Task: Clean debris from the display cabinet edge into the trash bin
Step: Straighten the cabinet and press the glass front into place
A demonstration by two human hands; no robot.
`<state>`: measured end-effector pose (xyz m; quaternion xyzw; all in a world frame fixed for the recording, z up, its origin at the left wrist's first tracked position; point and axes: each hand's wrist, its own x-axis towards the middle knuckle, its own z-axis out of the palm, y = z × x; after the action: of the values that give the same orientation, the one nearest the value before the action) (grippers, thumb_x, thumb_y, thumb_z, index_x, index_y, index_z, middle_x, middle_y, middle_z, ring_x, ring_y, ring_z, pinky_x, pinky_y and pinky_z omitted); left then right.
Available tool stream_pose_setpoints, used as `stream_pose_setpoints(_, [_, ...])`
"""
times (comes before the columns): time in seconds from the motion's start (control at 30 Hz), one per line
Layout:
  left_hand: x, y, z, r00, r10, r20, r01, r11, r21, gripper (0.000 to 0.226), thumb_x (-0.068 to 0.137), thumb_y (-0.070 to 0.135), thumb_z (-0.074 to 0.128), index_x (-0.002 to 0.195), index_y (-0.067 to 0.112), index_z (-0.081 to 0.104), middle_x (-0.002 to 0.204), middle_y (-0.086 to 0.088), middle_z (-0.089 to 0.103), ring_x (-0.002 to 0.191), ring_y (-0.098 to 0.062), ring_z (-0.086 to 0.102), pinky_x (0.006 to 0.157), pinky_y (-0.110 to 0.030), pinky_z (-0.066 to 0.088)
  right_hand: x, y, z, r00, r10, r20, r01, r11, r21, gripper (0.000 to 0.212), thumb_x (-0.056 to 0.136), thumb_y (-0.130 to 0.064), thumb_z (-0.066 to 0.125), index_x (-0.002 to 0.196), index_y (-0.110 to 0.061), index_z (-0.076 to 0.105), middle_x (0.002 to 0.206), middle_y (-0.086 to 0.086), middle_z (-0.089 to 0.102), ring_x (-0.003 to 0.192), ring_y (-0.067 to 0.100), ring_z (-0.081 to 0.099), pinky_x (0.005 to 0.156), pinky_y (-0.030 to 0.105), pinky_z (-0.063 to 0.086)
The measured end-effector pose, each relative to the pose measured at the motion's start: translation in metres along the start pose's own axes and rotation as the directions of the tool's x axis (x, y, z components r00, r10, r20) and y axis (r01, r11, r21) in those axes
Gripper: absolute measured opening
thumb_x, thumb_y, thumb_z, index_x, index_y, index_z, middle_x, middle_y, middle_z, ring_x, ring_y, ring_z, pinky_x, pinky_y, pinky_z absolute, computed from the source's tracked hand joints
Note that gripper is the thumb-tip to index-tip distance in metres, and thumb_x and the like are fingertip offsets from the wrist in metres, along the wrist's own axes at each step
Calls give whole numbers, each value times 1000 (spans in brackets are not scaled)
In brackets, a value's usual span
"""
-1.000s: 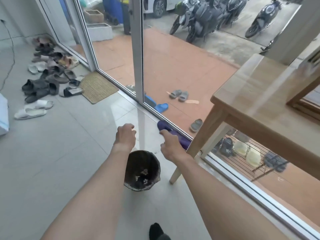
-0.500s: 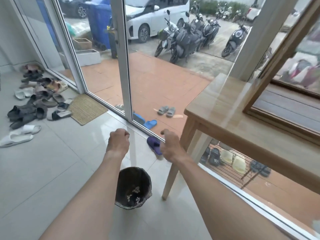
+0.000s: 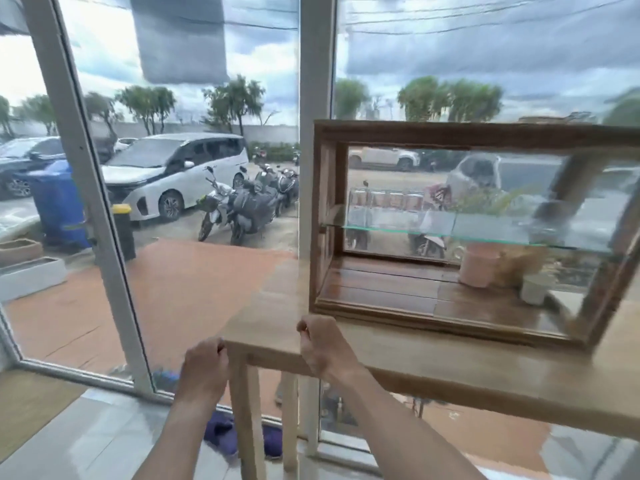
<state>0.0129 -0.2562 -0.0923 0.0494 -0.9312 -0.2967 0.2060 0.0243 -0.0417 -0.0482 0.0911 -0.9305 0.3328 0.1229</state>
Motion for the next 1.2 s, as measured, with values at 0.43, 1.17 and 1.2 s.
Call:
stream_pose_setpoints(0.43, [-36,174,107,870,228,437,-314,940,135,34,96,27,26,125,26,43,135,-3,47,127,-27,39,108,-42,32,-54,165,-250,804,92,-588,-239,955,-177,16,96,-19,49,110,-17,56,114,10,57,103,29,57,85,39,46])
stream_pose_setpoints(1.17, [-31,171,122,812,288,507,-441,873,209,61,97,37,16,153,13,10,164,-5,9,151,-25,8,122,-49,10,-34,193,-333,719,308,-624,-431,901,-52,95,73,-13,42,154,-14,-9,164,4,-16,152,24,-8,123,44,3])
stream_pose_setpoints(1.2, [-31,171,123,813,290,506,-441,873,208,61,97,37,15,153,13,10,164,-6,9,151,-25,8,122,-49,10,-32,190,-330,717,307,-625,-436,898,-59,94,76,-9,44,154,-14,-9,164,3,-16,151,24,-9,123,45,3])
